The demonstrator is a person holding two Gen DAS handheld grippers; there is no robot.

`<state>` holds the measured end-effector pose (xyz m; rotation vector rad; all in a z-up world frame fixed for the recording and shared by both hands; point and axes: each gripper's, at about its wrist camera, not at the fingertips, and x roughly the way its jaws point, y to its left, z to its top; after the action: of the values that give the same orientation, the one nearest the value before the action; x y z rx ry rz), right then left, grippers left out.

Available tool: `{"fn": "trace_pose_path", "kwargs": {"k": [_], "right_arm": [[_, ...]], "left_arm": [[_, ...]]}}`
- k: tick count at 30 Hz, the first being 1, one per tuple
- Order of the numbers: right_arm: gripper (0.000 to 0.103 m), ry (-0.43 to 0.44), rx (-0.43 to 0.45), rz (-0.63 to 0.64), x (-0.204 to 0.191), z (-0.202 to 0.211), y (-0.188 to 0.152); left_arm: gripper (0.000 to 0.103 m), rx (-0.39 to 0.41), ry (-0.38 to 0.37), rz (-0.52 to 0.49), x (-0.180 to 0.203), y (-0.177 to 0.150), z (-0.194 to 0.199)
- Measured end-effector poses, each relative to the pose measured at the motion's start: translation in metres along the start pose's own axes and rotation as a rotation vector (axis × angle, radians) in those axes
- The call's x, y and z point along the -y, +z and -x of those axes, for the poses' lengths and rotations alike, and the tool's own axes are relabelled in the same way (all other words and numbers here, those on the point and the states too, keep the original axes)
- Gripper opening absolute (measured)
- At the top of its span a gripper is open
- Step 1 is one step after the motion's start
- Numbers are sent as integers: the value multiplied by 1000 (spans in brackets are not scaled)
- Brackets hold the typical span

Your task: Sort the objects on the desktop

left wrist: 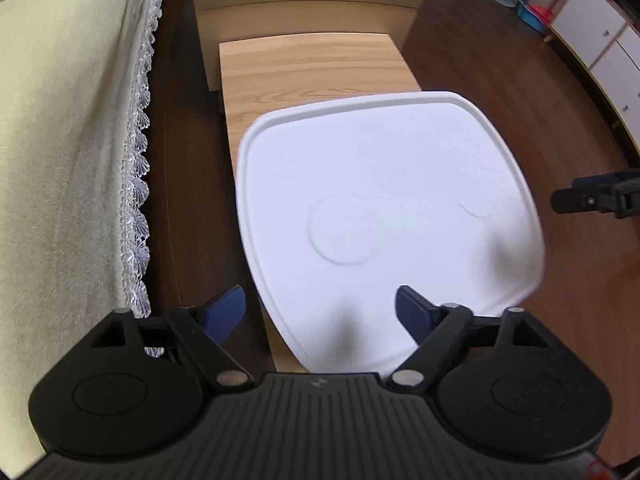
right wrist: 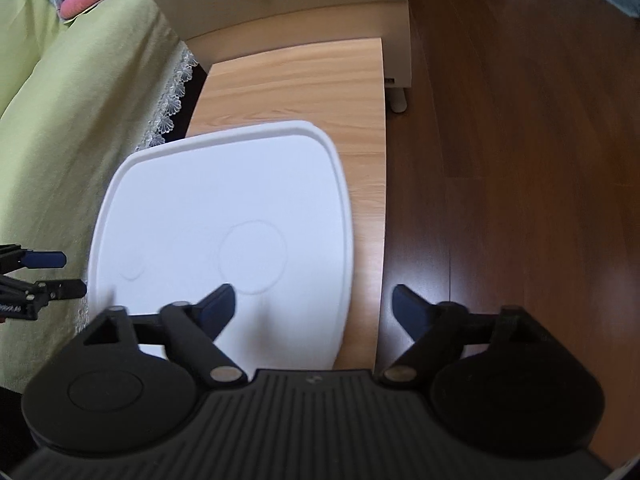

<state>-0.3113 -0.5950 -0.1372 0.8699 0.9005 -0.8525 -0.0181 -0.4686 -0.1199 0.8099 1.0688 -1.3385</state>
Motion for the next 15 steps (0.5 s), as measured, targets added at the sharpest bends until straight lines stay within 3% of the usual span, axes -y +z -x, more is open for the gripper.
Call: {"fn": "trace_pose_path", "kwargs": {"k": [1,5,15], "right_arm": [[90,2,2,-3,-4,5,-1],[102,-4,-6,-8,-23,22,-14],[102,-14,-86,17,-56,51,-64]], "left_arm": [[96,5,7,-6,6,-3,7],[100,33,37,-8,26,-19,33],[102,106,61,106,50,-70,82]]}}
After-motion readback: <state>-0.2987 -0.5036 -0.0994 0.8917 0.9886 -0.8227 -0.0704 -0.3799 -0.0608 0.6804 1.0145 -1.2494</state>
